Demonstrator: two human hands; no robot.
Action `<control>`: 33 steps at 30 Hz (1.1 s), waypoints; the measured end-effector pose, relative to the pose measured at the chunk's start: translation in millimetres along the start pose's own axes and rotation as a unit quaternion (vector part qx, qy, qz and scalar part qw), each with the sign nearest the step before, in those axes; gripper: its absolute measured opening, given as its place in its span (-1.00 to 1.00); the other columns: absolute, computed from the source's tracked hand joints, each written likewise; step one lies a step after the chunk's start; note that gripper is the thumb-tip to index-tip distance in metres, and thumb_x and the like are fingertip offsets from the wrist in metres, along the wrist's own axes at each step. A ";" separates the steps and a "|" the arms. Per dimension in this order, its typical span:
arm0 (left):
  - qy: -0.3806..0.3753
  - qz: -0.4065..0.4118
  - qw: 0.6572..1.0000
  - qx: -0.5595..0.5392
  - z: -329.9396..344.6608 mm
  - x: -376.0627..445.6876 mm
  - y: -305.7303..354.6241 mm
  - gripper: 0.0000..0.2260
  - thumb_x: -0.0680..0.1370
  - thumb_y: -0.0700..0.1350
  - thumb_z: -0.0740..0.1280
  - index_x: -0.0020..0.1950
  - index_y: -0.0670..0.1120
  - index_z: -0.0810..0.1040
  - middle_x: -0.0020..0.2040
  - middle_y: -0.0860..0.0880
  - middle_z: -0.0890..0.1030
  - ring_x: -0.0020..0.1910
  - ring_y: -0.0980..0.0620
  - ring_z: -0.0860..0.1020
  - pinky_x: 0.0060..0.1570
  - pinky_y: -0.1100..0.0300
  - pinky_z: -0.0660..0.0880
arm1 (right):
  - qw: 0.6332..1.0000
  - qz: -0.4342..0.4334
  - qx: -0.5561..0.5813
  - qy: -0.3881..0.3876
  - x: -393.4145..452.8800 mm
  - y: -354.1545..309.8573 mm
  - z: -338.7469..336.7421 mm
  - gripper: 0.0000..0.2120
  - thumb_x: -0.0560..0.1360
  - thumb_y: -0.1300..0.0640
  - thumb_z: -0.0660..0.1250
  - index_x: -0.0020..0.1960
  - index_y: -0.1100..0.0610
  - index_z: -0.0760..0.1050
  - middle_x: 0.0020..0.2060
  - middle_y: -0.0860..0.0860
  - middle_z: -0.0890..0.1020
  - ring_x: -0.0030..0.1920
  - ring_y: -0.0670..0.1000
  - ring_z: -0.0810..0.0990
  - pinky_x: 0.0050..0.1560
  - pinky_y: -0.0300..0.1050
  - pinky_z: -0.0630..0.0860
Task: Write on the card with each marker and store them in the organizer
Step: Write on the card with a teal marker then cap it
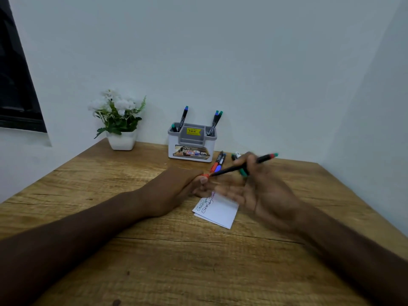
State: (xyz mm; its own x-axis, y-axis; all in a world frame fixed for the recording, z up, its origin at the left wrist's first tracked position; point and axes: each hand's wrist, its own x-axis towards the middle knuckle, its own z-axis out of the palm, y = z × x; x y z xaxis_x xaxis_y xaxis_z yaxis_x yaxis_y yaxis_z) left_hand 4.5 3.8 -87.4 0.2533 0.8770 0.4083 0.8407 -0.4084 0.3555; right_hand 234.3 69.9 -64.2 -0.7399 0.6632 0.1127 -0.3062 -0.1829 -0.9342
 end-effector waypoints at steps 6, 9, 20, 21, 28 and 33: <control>-0.029 -0.008 0.998 -0.047 -5.0 -0.9 8.0 -0.70 0.75 0.08 0.09 0.23 0.16 0.62 0.00 0.35 0.64 0.01 0.30 0.59 -0.10 0.46 0.36 | 0.986 -0.118 0.034 0.114 4.1 -30.0 -14.8 -0.47 0.69 -0.28 0.07 0.16 0.04 0.68 0.33 0.24 0.67 0.30 0.25 0.69 0.31 0.09 0.65; -0.065 -0.012 0.994 -0.089 -7.9 -1.2 1.8 -0.76 0.72 0.08 0.24 0.36 0.12 0.56 0.15 0.27 0.64 0.14 0.22 0.60 0.01 0.41 0.43 | 0.973 -0.128 -0.009 0.193 7.3 -22.4 -19.1 -0.44 0.70 -0.25 0.12 0.02 0.14 0.72 -0.01 0.12 0.70 -0.08 0.04 0.67 -0.07 -0.14 0.68; -0.112 0.027 0.993 -0.023 -9.4 -1.8 -1.1 -0.71 0.63 0.12 0.39 0.26 0.35 0.37 0.10 0.36 0.47 0.12 0.33 0.43 0.06 0.41 0.36 | 0.968 -0.042 -0.241 0.052 -6.9 -0.2 -1.1 -0.83 0.49 0.51 0.41 -0.07 0.27 0.66 -0.22 0.17 0.74 -0.17 0.02 0.74 -0.09 -0.18 0.68; -0.114 0.027 0.993 -0.022 -9.9 -2.0 -0.3 -0.70 0.63 0.13 0.38 0.25 0.39 0.34 0.11 0.40 0.46 0.14 0.37 0.43 0.07 0.48 0.34 | 0.952 -0.046 -0.298 0.056 -8.3 1.4 0.2 -0.84 0.49 0.48 0.41 -0.09 0.27 0.68 -0.23 0.15 0.75 -0.18 0.02 0.74 -0.08 -0.20 0.67; -0.131 0.022 0.991 -0.024 -11.1 -1.3 -0.4 -0.62 0.65 0.13 0.35 0.32 0.46 0.23 0.15 0.47 0.38 0.21 0.43 0.38 0.08 0.58 0.27 | 0.888 -0.069 -0.449 0.070 -6.9 13.6 10.0 -0.82 0.50 0.28 0.49 -0.19 0.02 0.73 -0.23 0.00 0.78 -0.23 -0.10 0.71 -0.10 -0.06 0.66; -0.146 0.020 0.989 -0.023 -7.7 -0.6 -10.0 -0.57 0.65 0.18 0.31 0.48 0.31 0.26 0.28 0.26 0.46 0.25 0.30 0.41 0.19 0.41 0.35 | 0.878 -0.071 -0.469 0.067 -8.6 14.7 12.5 -0.75 0.49 0.23 0.49 -0.22 -0.10 0.72 -0.23 -0.09 0.77 -0.21 -0.15 0.70 -0.02 0.01 0.67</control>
State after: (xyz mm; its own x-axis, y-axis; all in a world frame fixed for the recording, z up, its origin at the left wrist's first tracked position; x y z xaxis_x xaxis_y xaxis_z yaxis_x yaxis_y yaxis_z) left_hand -7.8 5.5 -84.7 0.4194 0.8925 0.1660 0.8056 -0.4502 0.3852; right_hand 228.6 52.5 -74.7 -0.6372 0.7225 0.2683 0.2855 0.5446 -0.7886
